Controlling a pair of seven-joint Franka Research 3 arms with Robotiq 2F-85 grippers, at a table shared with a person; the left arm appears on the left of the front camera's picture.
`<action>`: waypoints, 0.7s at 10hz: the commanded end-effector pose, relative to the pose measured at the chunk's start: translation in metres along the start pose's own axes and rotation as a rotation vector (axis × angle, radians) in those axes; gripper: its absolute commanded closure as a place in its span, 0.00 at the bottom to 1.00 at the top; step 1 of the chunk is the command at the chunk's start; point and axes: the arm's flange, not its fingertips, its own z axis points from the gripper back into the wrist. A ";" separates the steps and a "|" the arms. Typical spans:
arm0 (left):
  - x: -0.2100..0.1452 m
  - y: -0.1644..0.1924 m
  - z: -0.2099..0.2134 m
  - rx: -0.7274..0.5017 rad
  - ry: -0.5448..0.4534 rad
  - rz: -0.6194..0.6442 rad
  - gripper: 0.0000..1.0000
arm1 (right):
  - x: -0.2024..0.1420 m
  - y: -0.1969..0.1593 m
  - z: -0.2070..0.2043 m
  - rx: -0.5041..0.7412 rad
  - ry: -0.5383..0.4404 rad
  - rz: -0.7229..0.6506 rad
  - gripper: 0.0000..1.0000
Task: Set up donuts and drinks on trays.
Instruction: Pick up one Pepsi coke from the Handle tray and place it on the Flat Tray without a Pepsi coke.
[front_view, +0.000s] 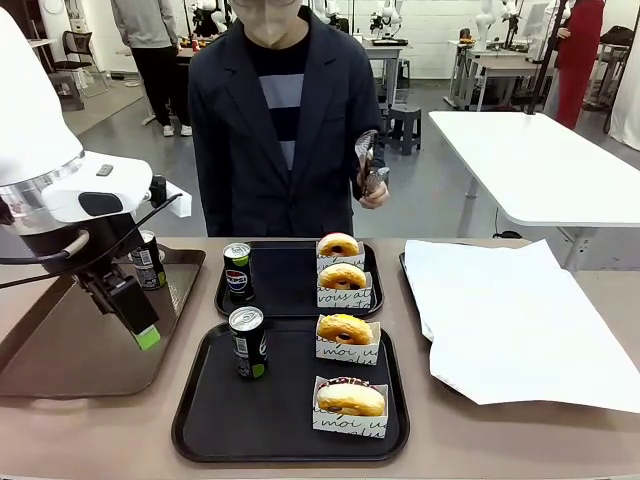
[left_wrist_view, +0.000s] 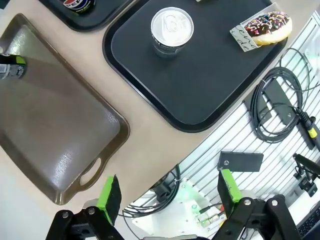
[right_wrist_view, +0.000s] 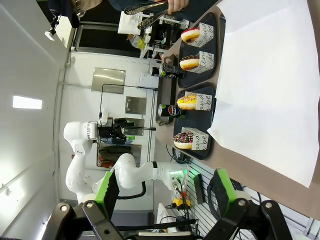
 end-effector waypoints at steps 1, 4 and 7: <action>0.000 -0.002 -0.001 -0.008 0.004 -0.006 0.00 | 0.002 0.001 0.000 0.024 -0.011 0.021 0.00; 0.003 0.031 0.011 -0.020 -0.003 0.034 0.00 | 0.002 0.001 0.000 0.024 -0.011 0.021 0.00; -0.044 0.131 0.046 -0.077 -0.108 0.237 0.00 | 0.002 0.001 0.000 0.024 -0.011 0.021 0.00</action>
